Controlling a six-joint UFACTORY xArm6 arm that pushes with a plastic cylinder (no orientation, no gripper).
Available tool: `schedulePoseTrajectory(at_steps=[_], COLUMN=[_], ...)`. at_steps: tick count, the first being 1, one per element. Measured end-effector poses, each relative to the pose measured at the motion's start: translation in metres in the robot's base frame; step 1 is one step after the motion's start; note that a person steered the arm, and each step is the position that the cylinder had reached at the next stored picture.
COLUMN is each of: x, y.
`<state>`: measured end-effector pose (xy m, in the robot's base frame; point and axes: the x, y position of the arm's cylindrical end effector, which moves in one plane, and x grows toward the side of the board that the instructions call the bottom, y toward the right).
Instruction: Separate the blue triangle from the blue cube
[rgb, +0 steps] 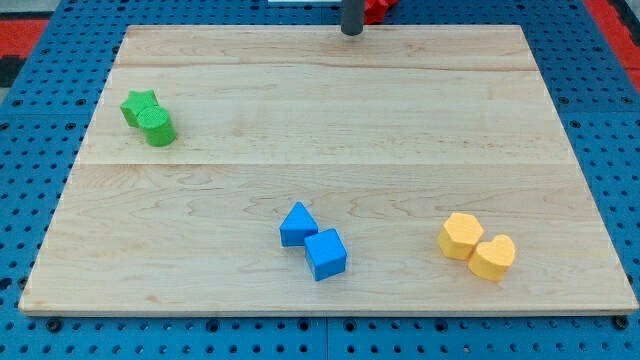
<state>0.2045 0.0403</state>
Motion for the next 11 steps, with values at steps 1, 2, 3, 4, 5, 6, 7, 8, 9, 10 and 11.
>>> schedulePoseTrajectory(at_steps=[1, 2, 3, 4, 5, 6, 7, 8, 9, 10, 11], x=[0.024, 0.113, 0.201, 0.268, 0.307, 0.329, 0.339, 0.338, 0.33, 0.323, 0.317], y=[0.002, 0.021, 0.026, 0.028, 0.028, 0.006, -0.041, -0.084, -0.079, -0.125, -0.184])
